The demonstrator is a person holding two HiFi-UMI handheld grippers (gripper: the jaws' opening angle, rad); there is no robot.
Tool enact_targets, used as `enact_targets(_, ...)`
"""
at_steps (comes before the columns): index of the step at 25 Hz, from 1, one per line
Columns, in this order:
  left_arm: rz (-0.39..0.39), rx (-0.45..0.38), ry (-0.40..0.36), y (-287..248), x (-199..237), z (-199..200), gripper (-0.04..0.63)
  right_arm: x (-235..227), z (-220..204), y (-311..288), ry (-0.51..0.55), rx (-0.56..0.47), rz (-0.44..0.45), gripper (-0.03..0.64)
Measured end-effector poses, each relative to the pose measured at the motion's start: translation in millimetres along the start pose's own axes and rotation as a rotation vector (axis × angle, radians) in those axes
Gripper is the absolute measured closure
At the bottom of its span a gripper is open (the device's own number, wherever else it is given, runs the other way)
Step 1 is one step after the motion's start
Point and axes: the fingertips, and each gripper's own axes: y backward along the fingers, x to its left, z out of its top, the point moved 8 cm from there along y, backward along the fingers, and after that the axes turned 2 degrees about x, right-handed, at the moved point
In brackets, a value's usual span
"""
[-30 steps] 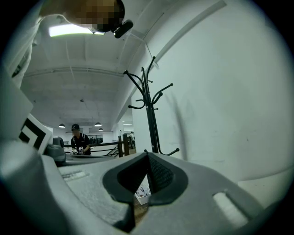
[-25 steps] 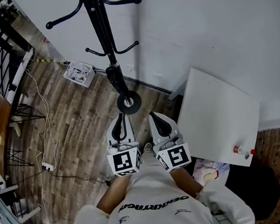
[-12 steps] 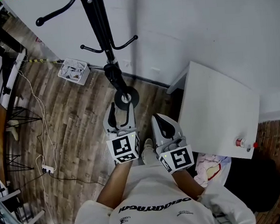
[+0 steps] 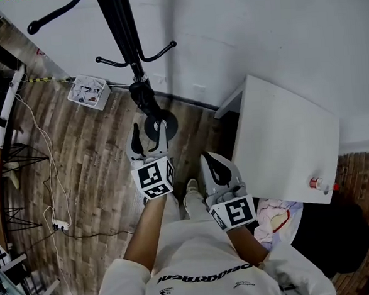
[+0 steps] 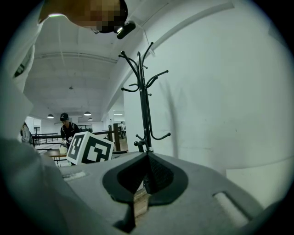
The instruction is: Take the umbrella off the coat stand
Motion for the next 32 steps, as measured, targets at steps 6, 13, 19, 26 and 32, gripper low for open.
enact_targets(6, 0.021, 0.033, -0.003, -31.8, 17.4, -19.2, 0.278, -1.5, -4.9, -0.4, -0.001, 0.011, -0.021, 0.624)
enact_targets(13, 0.045, -0.01, -0.02, -61.8, 31.7, -43.8, 0.27, -4.9, -8.3, 4.6, 0.012, 0.028, -0.055, 0.624)
enact_targets(19, 0.049, -0.028, -0.047, -89.8, 39.1, -67.3, 0.27, -10.7, -17.0, 7.9, 0.026, 0.06, -0.084, 0.624)
enact_targets(26, 0.058, 0.004, -0.048, -117.8, 48.0, -93.0, 0.27, -16.2, -25.4, 11.7, 0.022, 0.079, -0.103, 0.624)
enact_targets(32, 0.078, 0.013, -0.043, -129.5, 53.1, -101.6, 0.27, -20.1, -31.4, 16.2, 0.025, 0.095, -0.117, 0.624)
